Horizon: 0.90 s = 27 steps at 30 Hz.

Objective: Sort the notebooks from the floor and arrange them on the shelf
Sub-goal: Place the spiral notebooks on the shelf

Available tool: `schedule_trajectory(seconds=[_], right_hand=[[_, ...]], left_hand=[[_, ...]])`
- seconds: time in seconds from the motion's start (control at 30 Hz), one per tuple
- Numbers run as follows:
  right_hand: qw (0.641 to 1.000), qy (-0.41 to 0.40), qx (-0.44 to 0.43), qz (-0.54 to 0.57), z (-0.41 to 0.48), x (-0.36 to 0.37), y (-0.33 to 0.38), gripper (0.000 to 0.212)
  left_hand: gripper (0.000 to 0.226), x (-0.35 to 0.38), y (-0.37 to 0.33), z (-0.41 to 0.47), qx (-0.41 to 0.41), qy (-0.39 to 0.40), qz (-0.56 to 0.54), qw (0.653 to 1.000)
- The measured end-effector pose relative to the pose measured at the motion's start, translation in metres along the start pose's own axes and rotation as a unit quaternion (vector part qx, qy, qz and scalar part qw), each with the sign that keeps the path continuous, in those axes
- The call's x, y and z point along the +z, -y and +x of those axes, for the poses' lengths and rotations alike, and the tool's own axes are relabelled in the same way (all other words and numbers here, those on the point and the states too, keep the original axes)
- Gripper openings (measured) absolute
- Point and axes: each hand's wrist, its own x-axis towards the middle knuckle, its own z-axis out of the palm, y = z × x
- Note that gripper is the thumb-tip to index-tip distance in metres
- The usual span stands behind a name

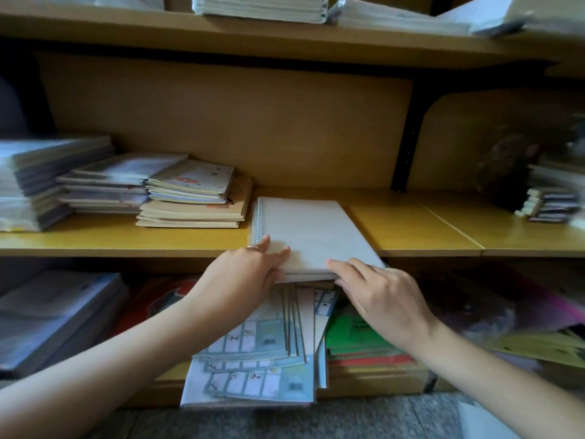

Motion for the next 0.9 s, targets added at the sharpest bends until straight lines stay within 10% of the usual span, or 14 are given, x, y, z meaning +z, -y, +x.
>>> schedule_trajectory(seconds=[0.4, 0.73, 0.9], right_hand=[[0.976, 0.051, 0.209, 0.018, 0.055, 0.024, 0.011, 0.010], [0.951, 0.087, 0.279, 0.096, 0.100, 0.053, 0.011, 0.021], [0.951, 0.087, 0.265, 0.135, 0.098, 0.063, 0.004, 0.036]], left_hand=[[0.039, 0.017, 0.018, 0.042, -0.042, -0.107, 0.045, 0.992], [0.023, 0.025, 0.025, 0.085, -0.127, -0.120, 0.138, 0.975], [0.032, 0.031, 0.023, 0.082, -0.034, -0.186, 0.151, 0.970]])
